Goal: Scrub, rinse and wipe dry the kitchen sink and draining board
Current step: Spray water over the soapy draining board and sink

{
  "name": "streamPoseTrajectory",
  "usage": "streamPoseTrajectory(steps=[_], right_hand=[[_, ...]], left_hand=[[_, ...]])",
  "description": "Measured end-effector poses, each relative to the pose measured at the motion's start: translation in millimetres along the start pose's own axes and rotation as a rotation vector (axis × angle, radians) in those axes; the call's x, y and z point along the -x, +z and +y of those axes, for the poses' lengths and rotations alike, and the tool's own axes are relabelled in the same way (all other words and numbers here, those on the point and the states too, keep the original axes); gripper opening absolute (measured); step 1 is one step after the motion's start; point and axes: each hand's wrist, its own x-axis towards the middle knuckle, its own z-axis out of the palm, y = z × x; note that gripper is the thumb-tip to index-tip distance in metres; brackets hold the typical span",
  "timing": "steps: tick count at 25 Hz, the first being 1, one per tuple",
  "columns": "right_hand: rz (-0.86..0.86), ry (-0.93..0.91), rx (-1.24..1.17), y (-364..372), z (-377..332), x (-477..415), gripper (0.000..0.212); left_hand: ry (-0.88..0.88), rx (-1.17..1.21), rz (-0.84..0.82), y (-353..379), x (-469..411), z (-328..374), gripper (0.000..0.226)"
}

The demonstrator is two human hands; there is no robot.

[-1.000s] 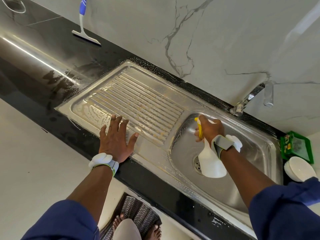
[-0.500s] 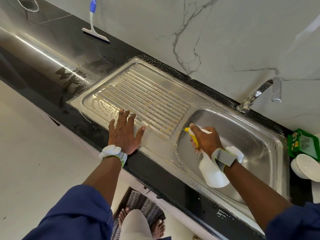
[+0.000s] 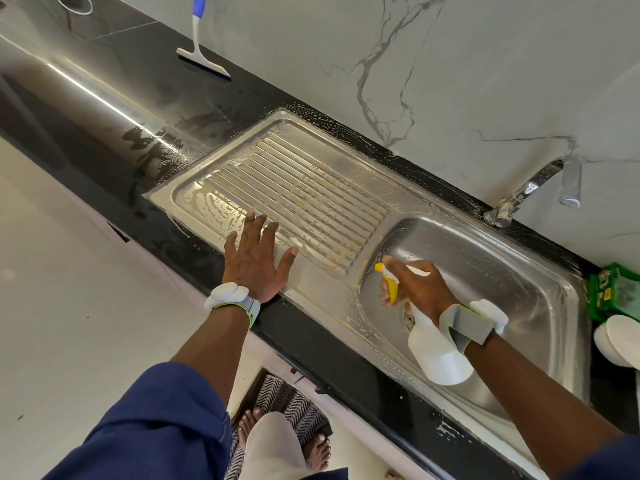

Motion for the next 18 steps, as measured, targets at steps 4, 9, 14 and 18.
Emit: streamPoseTrajectory(steps=[4, 9, 14, 18], right_hand=[[-0.066, -0.016, -0.005, 3.0, 0.9, 15.3, 0.051], [-0.126, -0.056, 0.452, -5.0, 25.6, 30.4, 0.058], [0.061, -0.088, 0.588, -17.6, 40.3, 35.5, 0.065], [0.064, -0.03, 0.382, -14.8, 34.2, 26.5, 0.058]], left_hand=[[0.001, -0.006, 0.001, 0.9, -0.3, -0.1, 0.075], [0.0, -0.012, -0.002, 1.8, 0.1, -0.8, 0.075], [0.014, -0.035, -0.008, 2.5, -0.5, 1.4, 0.075], [0.024, -0.043, -0.015, 3.0, 0.2, 1.7, 0.075]])
